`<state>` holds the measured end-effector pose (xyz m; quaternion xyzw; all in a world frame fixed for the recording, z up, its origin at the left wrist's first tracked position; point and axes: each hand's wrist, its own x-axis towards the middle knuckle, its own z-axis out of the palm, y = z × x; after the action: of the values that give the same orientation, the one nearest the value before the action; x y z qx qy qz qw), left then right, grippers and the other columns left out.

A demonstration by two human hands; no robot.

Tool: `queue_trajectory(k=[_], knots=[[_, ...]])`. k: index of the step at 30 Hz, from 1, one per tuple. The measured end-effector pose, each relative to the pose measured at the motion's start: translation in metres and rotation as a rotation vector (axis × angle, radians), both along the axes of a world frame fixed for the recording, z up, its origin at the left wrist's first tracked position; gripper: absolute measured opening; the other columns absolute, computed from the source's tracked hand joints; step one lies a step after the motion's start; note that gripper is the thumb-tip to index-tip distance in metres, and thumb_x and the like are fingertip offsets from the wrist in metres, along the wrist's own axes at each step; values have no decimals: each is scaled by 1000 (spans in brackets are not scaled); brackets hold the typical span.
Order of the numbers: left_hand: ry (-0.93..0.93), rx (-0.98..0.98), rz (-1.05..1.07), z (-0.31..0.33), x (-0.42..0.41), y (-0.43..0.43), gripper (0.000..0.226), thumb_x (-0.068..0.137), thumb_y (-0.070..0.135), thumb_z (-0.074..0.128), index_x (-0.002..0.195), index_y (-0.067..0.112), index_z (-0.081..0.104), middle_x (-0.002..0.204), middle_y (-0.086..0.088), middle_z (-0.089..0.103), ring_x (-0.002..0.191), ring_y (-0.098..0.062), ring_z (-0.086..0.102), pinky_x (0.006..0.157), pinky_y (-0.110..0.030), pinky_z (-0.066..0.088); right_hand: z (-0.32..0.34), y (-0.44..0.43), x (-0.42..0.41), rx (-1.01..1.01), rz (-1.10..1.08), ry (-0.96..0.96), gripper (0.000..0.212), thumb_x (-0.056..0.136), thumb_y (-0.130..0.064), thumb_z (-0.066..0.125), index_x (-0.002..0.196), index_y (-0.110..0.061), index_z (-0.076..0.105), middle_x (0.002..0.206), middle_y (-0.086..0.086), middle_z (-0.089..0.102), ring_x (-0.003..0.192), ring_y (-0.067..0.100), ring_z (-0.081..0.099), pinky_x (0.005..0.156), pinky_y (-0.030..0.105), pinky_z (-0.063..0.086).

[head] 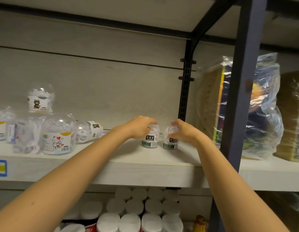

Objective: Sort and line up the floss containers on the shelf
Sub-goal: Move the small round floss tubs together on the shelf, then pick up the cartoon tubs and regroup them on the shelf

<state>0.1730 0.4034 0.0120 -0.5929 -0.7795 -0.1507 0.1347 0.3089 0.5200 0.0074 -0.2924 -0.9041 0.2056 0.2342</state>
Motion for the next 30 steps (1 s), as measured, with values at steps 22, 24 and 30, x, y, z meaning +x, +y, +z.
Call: queue_trajectory(k=[22,24,30], knots=[[-94,607,14,-34,12,-178,16,90,22,52,91,24,68,63,17,54,64,-9,52,65,-28,45,-27,-148,11,301,278,429,8,82,-38,59,74,-39,57,66,-14,63,64,3,60,60,22,50],[-140,635,32,-47,1,-211,14,89,21,55,91,25,68,69,16,61,68,-10,57,66,-27,47,-34,-172,-4,269,333,394,8,81,-38,58,73,-36,60,65,-14,64,68,0,59,58,19,48],[-214,726,31,-59,-44,-290,15,82,29,53,84,29,68,75,10,65,64,-14,56,63,-33,48,-42,-225,-66,188,399,513,9,82,-24,65,90,-29,61,84,-12,64,77,4,59,65,18,47]])
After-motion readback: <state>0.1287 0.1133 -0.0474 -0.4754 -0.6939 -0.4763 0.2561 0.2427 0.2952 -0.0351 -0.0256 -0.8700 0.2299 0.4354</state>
